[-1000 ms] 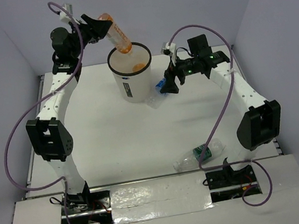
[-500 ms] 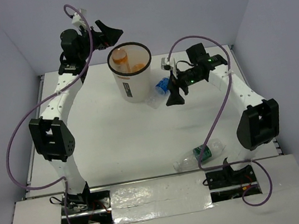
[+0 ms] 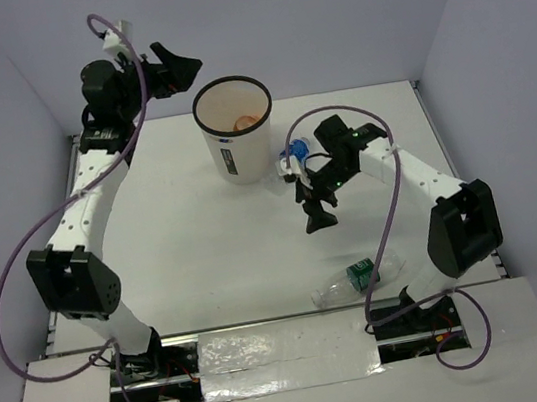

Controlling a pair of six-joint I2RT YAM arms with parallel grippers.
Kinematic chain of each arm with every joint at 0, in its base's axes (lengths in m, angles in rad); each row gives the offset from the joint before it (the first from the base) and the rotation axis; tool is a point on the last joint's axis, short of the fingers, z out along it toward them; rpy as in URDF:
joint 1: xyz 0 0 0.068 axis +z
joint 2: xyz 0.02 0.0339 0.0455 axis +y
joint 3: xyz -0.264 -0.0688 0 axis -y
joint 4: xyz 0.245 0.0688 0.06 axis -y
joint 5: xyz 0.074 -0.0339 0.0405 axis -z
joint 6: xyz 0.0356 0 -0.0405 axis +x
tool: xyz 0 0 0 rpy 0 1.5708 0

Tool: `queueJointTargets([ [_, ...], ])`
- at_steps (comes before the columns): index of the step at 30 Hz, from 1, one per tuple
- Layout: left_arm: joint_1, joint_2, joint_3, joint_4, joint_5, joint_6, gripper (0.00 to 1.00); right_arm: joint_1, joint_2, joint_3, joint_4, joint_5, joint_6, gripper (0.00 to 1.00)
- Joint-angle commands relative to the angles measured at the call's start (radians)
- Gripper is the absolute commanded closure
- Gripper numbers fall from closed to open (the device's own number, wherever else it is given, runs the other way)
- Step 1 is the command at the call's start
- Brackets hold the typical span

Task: Put the plastic bottles in the bin

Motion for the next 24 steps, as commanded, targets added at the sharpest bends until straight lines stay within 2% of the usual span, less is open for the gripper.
queueJointTargets([
  [1, 0.051, -0.136, -0.075, 0.024, -0.042, 0.025, 0.01, 0.002, -0.085, -0.072, 0.151, 0.082, -0.101, 0.00],
  [2, 0.075, -0.159, -0.101, 0.021, -0.042, 0.019, 0.01, 0.002, -0.089, -0.116, 0.178, 0.103, -0.197, 0.00],
  [5, 0.124, -0.256, -0.224, 0.016, -0.045, -0.017, 0.00, -0.012, -0.039, -0.113, 0.293, 0.209, -0.308, 0.00],
  [10, 0.158, -0.429, -0.454, -0.013, -0.092, -0.027, 0.00, -0.099, 0.075, -0.041, 0.425, 0.198, -0.390, 0.00],
  [14, 0.218, -0.521, -0.629, -0.031, -0.078, -0.079, 0.01, -0.106, 0.159, 0.005, 0.493, 0.231, -0.539, 0.00],
  [17, 0.235, -0.555, -0.712, -0.062, -0.074, -0.110, 0.01, -0.102, 0.231, 0.081, 0.471, 0.225, -0.589, 0.00],
  [20, 0.246, -0.612, -0.775, -0.083, -0.080, -0.121, 0.01, -0.093, 0.277, 0.099, 0.522, 0.246, -0.635, 0.00],
  [24, 0.256, -0.652, -0.809, -0.106, -0.097, -0.110, 0.01, -0.092, 0.339, 0.144, 0.508, 0.255, -0.695, 0.00],
])
